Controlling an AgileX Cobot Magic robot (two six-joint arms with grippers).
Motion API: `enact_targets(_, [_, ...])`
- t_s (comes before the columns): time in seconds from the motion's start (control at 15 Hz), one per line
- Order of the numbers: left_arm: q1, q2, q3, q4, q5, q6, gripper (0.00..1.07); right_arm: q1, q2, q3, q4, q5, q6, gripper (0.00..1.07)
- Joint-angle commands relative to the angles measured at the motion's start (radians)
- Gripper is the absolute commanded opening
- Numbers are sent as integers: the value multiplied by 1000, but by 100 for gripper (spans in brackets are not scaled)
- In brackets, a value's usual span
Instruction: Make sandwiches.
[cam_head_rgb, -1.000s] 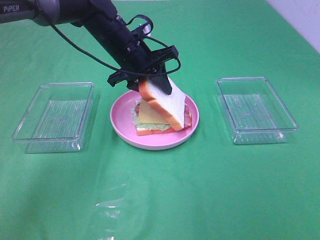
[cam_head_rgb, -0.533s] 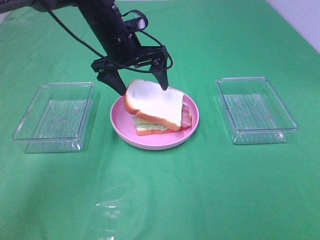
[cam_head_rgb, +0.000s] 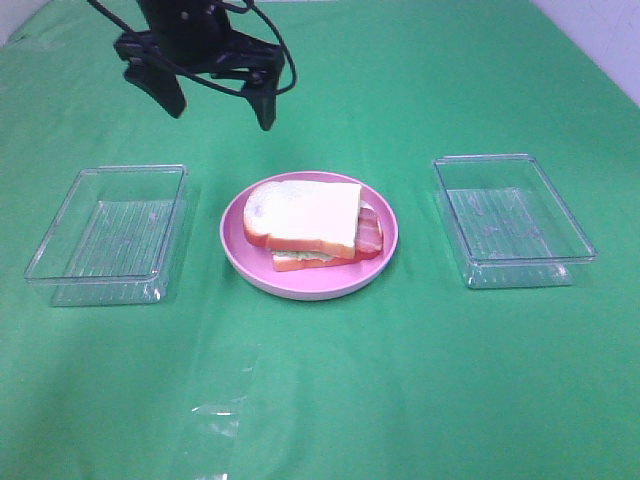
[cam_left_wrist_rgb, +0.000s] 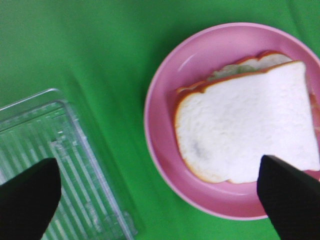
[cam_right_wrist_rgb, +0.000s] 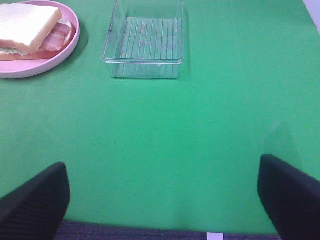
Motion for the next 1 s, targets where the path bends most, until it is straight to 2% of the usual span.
enact_targets(0.07, [60, -129, 95, 59, 108, 11, 102, 0, -34, 4, 0, -7, 0, 98])
enact_targets(0.2, [115, -228, 170, 59, 108, 21, 102, 0, -34, 4, 0, -7, 0, 98])
enact_targets(0.4, [236, -433, 372, 60, 108, 21, 102, 0, -34, 4, 0, -7, 0, 98])
enact_targets(0.6, [324, -675, 654, 65, 107, 21, 102, 0, -34, 4, 0, -7, 0, 98])
enact_targets(0.67, [359, -821, 802, 77, 106, 19, 102, 0, -34, 4, 0, -7, 0, 98])
enact_targets(0.73, [381, -922, 897, 84, 106, 6, 102, 0, -34, 4, 0, -7, 0, 98])
enact_targets(0.87, [405, -1114, 1052, 97, 92, -30, 102, 0, -34, 4, 0, -7, 0, 98])
enact_targets(1.0, [405, -1304, 1165, 106, 71, -31, 102, 0, -34, 4, 0, -7, 0, 98])
